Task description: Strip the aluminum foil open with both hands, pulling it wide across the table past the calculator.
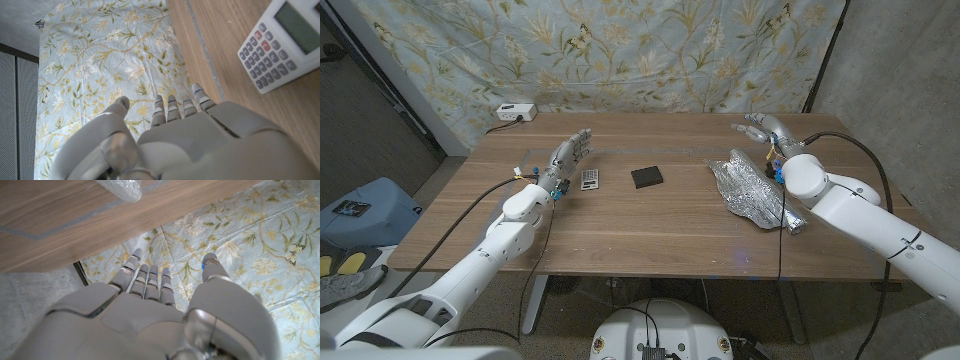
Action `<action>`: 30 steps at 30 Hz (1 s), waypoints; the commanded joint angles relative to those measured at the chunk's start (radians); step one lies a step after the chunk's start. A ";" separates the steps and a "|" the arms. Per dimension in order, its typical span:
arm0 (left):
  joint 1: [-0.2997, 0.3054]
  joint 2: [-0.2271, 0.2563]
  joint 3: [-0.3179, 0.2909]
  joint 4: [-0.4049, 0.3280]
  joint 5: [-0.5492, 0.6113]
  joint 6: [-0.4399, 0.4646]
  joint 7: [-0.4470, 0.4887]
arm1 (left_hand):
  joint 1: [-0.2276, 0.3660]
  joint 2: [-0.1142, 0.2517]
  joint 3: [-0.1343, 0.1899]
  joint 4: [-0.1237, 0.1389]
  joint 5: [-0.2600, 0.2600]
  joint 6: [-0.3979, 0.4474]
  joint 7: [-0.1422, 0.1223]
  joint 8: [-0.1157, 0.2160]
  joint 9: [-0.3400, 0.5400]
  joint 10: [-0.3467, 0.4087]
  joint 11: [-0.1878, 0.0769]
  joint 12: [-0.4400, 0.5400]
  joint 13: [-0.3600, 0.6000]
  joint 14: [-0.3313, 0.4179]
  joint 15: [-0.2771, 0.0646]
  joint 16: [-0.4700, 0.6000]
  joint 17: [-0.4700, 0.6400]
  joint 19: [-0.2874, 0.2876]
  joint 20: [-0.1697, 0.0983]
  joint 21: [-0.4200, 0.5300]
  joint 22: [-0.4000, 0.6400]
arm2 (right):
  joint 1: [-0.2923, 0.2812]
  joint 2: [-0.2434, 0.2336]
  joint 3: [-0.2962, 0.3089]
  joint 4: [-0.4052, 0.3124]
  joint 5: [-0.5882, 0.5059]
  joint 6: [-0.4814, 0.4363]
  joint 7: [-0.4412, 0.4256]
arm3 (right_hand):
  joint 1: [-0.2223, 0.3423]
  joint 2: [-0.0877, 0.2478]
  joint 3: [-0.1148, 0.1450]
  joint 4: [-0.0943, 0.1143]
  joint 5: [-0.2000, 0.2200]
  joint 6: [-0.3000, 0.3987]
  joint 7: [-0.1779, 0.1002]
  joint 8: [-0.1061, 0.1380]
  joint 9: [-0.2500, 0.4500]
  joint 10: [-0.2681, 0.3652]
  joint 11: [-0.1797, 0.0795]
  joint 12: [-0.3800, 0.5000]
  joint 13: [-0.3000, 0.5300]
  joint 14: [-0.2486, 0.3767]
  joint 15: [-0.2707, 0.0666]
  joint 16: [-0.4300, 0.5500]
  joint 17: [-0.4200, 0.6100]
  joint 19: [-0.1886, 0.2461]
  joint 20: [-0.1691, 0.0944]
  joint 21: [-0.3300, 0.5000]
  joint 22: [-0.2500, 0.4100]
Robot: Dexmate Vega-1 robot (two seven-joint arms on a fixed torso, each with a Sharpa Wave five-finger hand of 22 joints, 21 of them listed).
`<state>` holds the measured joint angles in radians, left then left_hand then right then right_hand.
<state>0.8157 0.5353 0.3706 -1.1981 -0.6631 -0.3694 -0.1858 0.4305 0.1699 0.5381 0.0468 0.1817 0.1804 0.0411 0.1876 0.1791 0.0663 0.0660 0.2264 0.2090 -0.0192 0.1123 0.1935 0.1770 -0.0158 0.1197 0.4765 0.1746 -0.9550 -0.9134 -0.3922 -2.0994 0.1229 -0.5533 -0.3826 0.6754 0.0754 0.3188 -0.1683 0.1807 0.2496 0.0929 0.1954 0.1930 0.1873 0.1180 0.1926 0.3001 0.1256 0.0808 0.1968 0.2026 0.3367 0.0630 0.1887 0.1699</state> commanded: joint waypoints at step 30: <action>0.014 0.002 -0.010 -0.017 0.007 -0.016 0.026 | -0.002 -0.004 0.016 -0.013 0.004 0.013 0.004 0.002 0.003 0.013 0.004 0.003 0.000 0.013 0.003 -0.003 0.001 0.012 0.006 -0.008 0.003 | 0.212 -0.056 -0.200 -0.107 -0.096 -0.500 0.135 | 0.019 -0.008 -0.011 0.009 0.000 0.031 0.036 0.012 0.004 0.056 0.028 0.026 -0.010 0.045 0.031 0.029 0.009 0.024 0.049 0.013 0.006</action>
<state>0.8275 0.5365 0.3638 -1.2128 -0.6573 -0.3833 -0.1669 0.4305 0.1698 0.5491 0.0357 0.1817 0.1858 0.0464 0.1876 0.1791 0.0697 0.0696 0.2263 0.2091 -0.0087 0.1126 0.1935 0.1771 -0.0106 0.1250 0.4685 0.1746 -0.8154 -0.9565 -0.5209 -2.1908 0.0450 -0.9443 -0.2860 0.6832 0.0675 0.3117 -0.1611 0.1807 0.2788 0.1219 0.2004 0.1929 0.2357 0.1481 0.2113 0.2877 0.1650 0.1126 0.2191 0.2072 0.3632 0.1045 0.1967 0.1698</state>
